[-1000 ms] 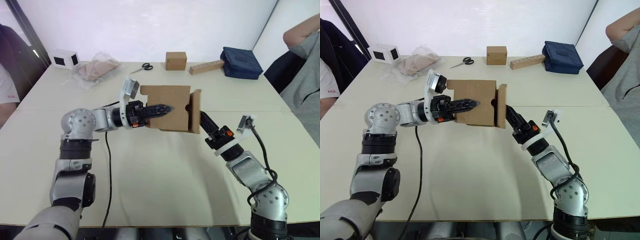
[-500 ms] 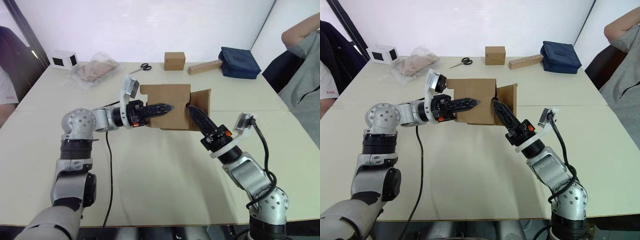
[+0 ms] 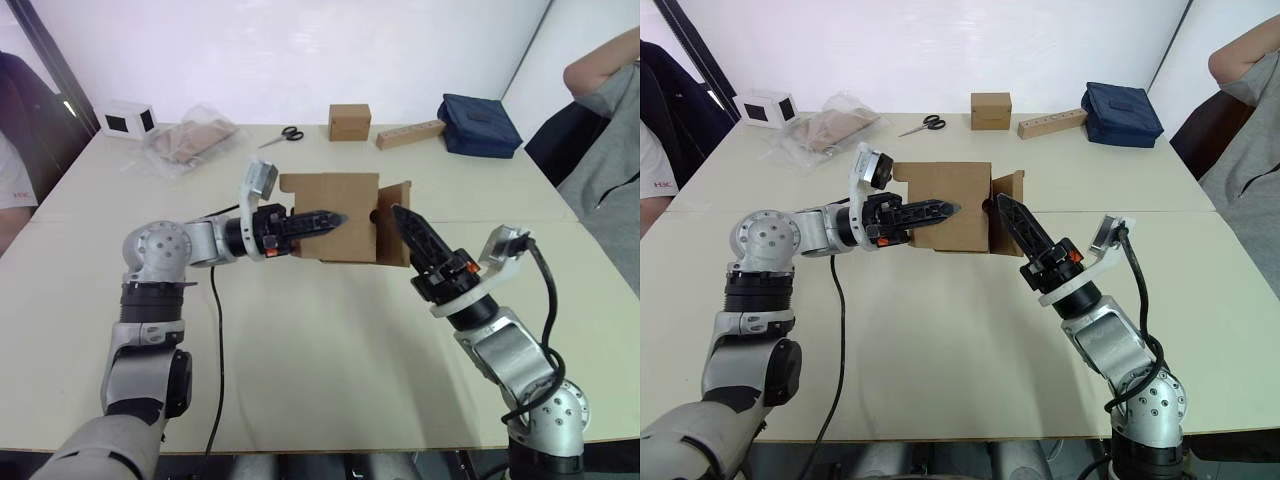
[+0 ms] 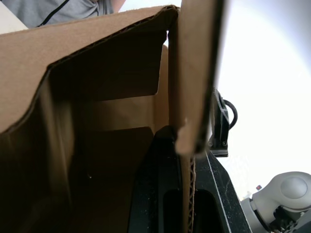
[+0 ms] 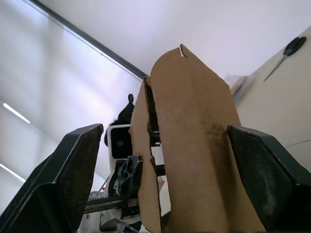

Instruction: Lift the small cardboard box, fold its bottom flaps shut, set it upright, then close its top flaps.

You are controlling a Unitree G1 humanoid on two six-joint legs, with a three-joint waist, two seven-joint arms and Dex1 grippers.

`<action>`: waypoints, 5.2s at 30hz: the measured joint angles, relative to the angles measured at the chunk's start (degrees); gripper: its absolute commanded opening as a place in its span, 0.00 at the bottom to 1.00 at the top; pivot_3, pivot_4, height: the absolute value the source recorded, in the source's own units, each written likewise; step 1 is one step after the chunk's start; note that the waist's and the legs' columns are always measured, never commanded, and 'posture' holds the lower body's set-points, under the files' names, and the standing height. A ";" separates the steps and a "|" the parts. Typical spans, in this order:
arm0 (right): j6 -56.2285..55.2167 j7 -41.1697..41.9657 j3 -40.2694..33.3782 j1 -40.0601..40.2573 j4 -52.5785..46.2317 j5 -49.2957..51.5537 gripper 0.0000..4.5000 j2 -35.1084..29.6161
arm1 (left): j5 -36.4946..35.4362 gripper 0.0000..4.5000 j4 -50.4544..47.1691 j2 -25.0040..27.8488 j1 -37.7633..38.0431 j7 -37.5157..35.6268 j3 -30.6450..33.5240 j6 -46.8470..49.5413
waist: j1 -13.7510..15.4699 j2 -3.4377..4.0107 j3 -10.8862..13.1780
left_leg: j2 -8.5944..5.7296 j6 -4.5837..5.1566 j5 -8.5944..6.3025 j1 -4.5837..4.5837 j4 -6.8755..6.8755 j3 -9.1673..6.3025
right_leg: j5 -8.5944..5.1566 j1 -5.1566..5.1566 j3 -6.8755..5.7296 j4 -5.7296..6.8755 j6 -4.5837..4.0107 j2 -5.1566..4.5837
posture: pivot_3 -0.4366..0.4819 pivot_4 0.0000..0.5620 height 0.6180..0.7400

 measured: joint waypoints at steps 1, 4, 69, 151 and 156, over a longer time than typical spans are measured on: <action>-0.25 0.00 0.02 0.00 0.00 0.00 0.96 0.00 | 0.00 0.00 0.00 -0.06 0.00 0.00 0.00 0.00 | -0.02 0.00 0.00 | 0.00 0.00 0.00 0.00 0.00 0.00 | 0.00 0.00 0.00 0.00 0.00 0.00 | 0.48 0.27 1.00; -0.78 0.00 0.31 0.00 0.00 0.00 0.79 0.01 | 0.00 0.00 0.00 -0.06 0.00 0.01 0.00 -0.01 | 0.01 0.00 0.00 | 0.00 0.00 0.00 0.01 0.00 0.00 | 0.00 0.00 0.00 0.00 0.00 0.00 | 0.48 0.27 1.00; -5.87 -3.41 3.67 -3.12 0.59 -7.26 0.38 2.26 | -1.95 0.00 -5.22 -0.98 3.95 1.60 -1.36 -0.69 | 0.01 0.00 0.00 | 0.01 0.00 0.00 0.00 0.00 0.01 | -0.07 0.00 0.01 0.00 -0.12 0.00 | 0.48 0.27 1.00; -2.31 -8.47 8.71 -3.04 -2.92 -10.72 0.01 -5.03 | -12.46 0.00 -4.38 -2.93 4.60 12.50 3.94 0.17 | -0.02 0.00 0.01 | 0.01 0.00 0.00 -0.08 -0.03 0.01 | -0.10 -0.08 0.02 -0.06 -0.17 0.01 | 0.48 0.27 1.00; -1.28 -8.28 9.82 -3.60 -2.91 -13.54 0.01 -5.57 | -11.35 0.00 -4.39 -2.77 4.60 11.77 3.55 -0.02 | 0.10 0.00 0.01 | 0.00 0.00 0.00 -0.21 -0.03 0.00 | -0.10 -0.17 0.01 -0.08 -0.16 -0.01 | 0.48 0.27 1.00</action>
